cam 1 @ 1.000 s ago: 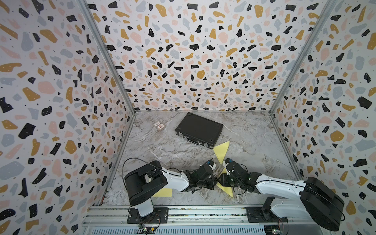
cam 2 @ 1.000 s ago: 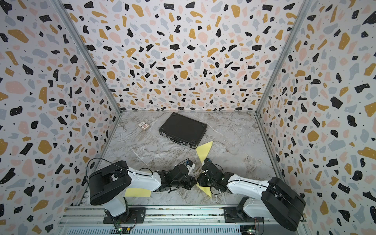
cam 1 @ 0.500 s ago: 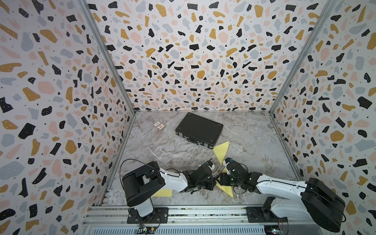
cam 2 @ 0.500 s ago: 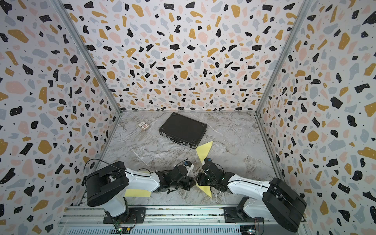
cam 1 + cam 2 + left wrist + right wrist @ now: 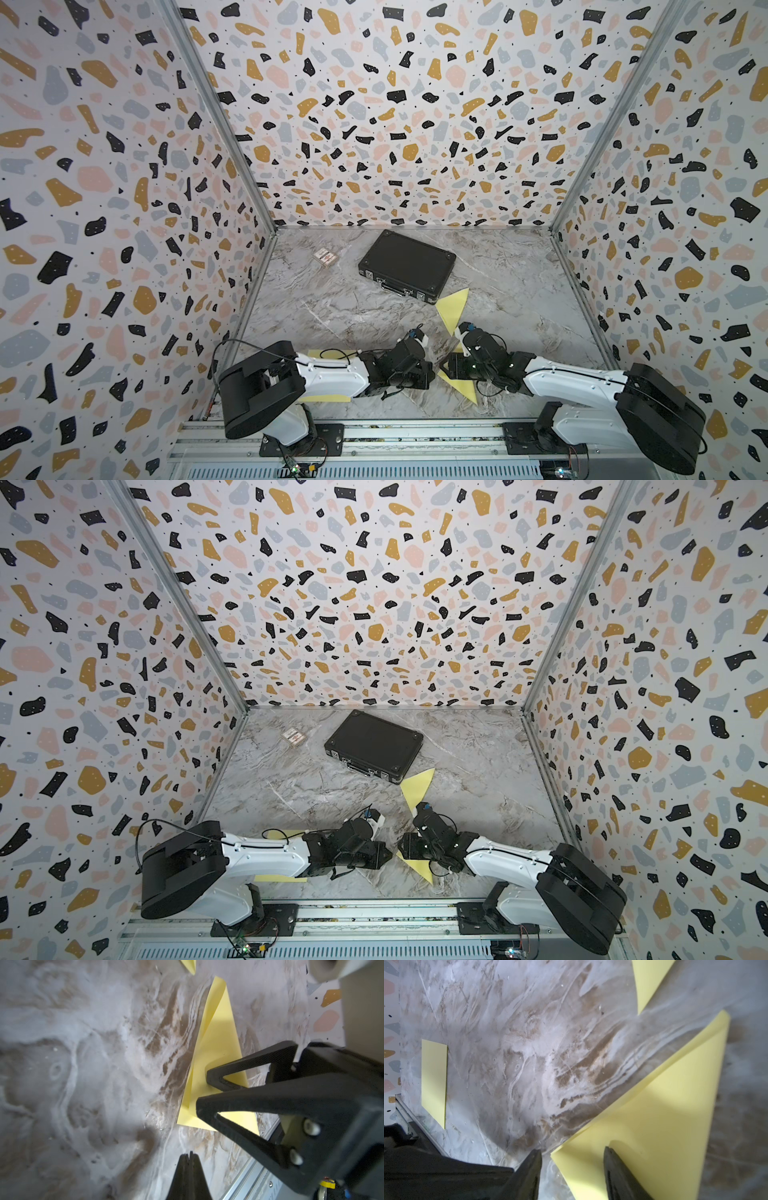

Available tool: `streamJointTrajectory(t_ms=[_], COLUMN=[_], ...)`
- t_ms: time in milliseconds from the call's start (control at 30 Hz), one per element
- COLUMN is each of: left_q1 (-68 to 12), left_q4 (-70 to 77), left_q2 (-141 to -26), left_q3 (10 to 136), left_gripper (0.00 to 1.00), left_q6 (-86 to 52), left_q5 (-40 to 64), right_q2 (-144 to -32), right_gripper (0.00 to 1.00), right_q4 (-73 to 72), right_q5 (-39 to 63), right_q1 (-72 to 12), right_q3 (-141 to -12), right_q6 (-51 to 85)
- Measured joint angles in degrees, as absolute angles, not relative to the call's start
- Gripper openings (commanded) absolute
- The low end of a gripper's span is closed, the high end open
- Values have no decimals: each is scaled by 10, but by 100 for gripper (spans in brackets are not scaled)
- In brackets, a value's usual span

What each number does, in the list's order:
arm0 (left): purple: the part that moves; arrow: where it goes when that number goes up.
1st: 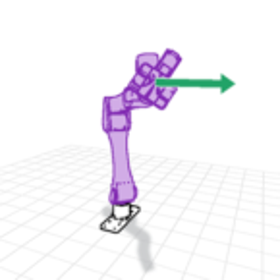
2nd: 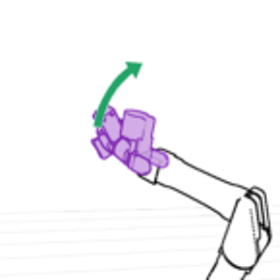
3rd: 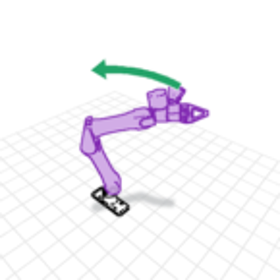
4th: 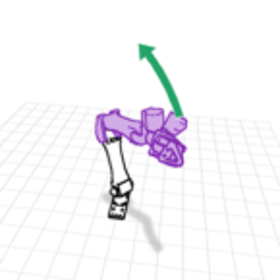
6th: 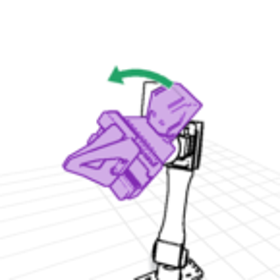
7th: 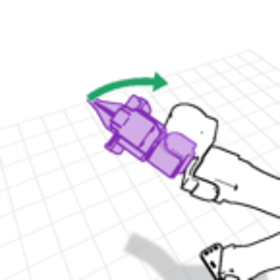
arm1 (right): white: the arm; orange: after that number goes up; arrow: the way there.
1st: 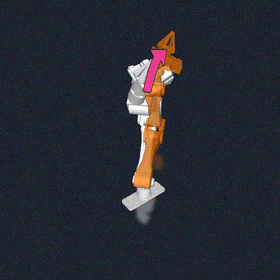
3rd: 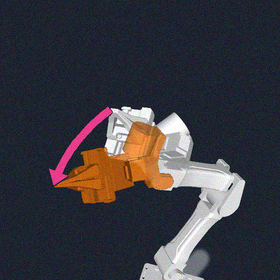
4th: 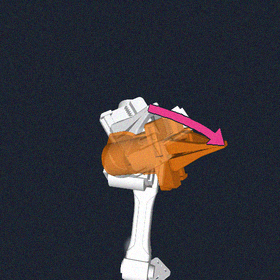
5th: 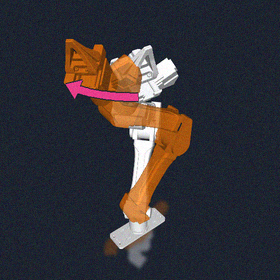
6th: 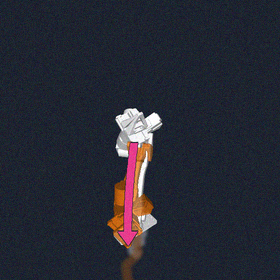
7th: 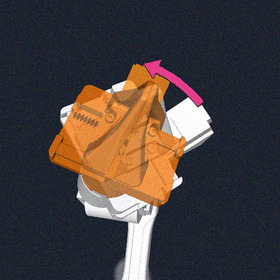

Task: Fold the square paper diagonally
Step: Fold the paper at the center of the board.

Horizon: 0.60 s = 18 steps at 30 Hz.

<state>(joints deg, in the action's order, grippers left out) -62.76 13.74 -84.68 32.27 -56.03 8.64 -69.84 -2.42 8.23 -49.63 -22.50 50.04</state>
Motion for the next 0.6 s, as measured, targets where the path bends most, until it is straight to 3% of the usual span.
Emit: streamJointTrajectory(t_ms=[167,467,600], left_q1=[-626,-623,-623], left_q4=[136,136,142], left_q2=[-841,-876,-904], left_q3=[323,335,347], left_gripper=[1,11,16], left_q6=[-580,-608,-614], left_q5=[75,68,73], right_q2=[-697,-693,-692], right_gripper=[56,16,10], right_q4=[-25,-9,0], right_q5=[83,76,71], right_q1=[-496,-496,-496], right_q3=[-225,-214,-213], right_q6=[501,505,508])
